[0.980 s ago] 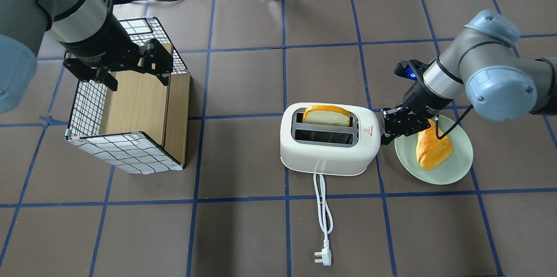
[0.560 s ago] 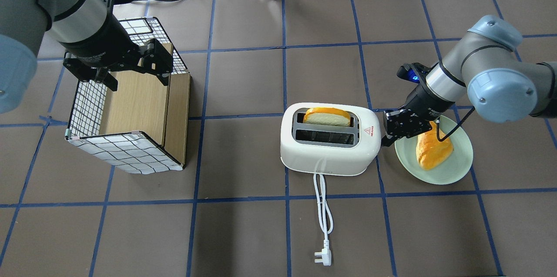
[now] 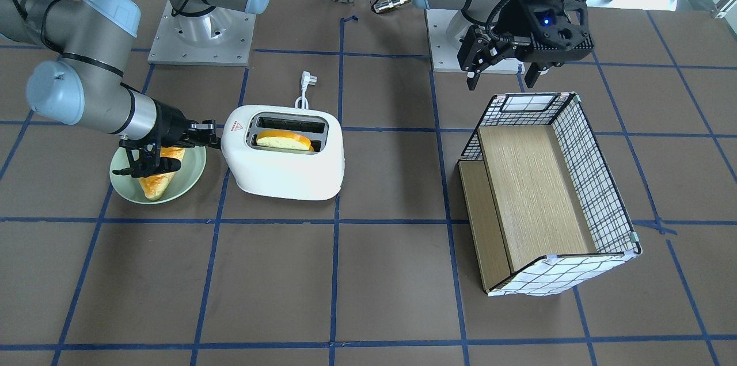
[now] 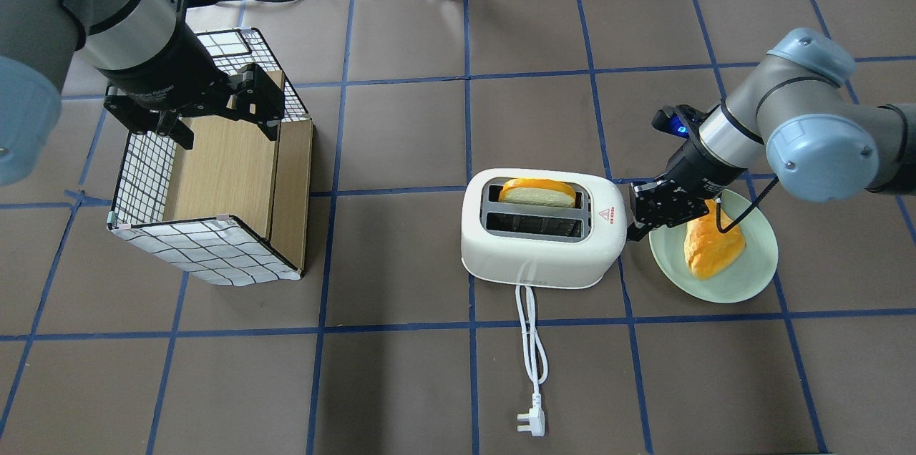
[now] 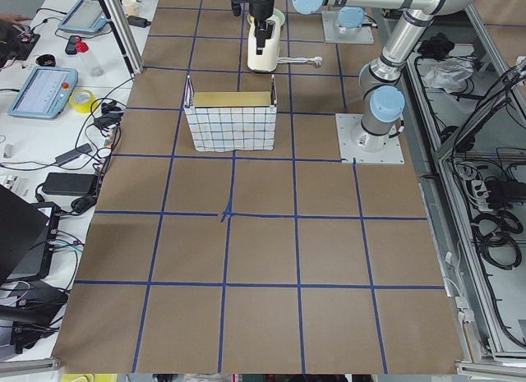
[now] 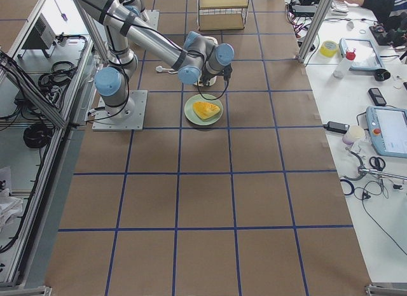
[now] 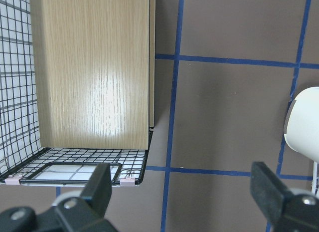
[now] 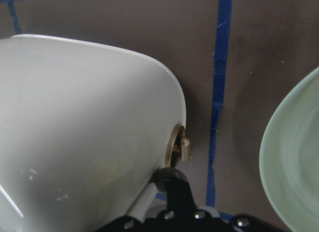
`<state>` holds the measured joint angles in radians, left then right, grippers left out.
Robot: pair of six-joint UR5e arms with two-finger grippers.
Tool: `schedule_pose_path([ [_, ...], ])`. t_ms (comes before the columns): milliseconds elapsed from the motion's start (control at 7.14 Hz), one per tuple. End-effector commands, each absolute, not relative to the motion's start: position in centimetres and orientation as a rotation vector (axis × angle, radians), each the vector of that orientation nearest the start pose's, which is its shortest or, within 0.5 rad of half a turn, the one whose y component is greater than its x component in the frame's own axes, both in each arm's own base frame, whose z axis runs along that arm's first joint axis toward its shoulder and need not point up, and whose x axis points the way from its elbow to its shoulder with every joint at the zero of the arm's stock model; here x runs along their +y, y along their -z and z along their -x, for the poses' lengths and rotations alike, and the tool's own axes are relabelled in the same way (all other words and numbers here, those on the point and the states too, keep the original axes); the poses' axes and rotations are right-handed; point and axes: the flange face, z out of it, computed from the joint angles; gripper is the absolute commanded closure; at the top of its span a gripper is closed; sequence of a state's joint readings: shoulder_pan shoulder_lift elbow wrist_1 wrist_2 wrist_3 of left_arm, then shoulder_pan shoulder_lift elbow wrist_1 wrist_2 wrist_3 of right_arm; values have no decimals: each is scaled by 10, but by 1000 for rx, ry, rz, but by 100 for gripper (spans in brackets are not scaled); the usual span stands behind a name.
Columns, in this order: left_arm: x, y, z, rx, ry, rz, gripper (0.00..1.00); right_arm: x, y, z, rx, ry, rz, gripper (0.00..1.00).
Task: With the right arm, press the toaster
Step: 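Hold the toaster lever down with the right gripper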
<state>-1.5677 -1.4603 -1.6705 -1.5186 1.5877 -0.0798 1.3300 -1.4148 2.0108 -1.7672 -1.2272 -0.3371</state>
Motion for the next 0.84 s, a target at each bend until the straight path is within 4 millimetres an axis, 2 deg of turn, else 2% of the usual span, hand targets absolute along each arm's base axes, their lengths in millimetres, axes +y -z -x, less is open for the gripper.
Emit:
schedule_pose_path([
  [0, -451, -496, 130, 3123, 99, 130, 0, -470, -231, -56, 2679, -382, 36, 100],
  [280, -452, -497, 130, 3123, 102, 130, 0, -474, -243, -53, 2709, -351, 16, 100],
  [700, -452, -497, 130, 3123, 102, 130, 0, -486, -307, -49, 2790, -245, -136, 100],
])
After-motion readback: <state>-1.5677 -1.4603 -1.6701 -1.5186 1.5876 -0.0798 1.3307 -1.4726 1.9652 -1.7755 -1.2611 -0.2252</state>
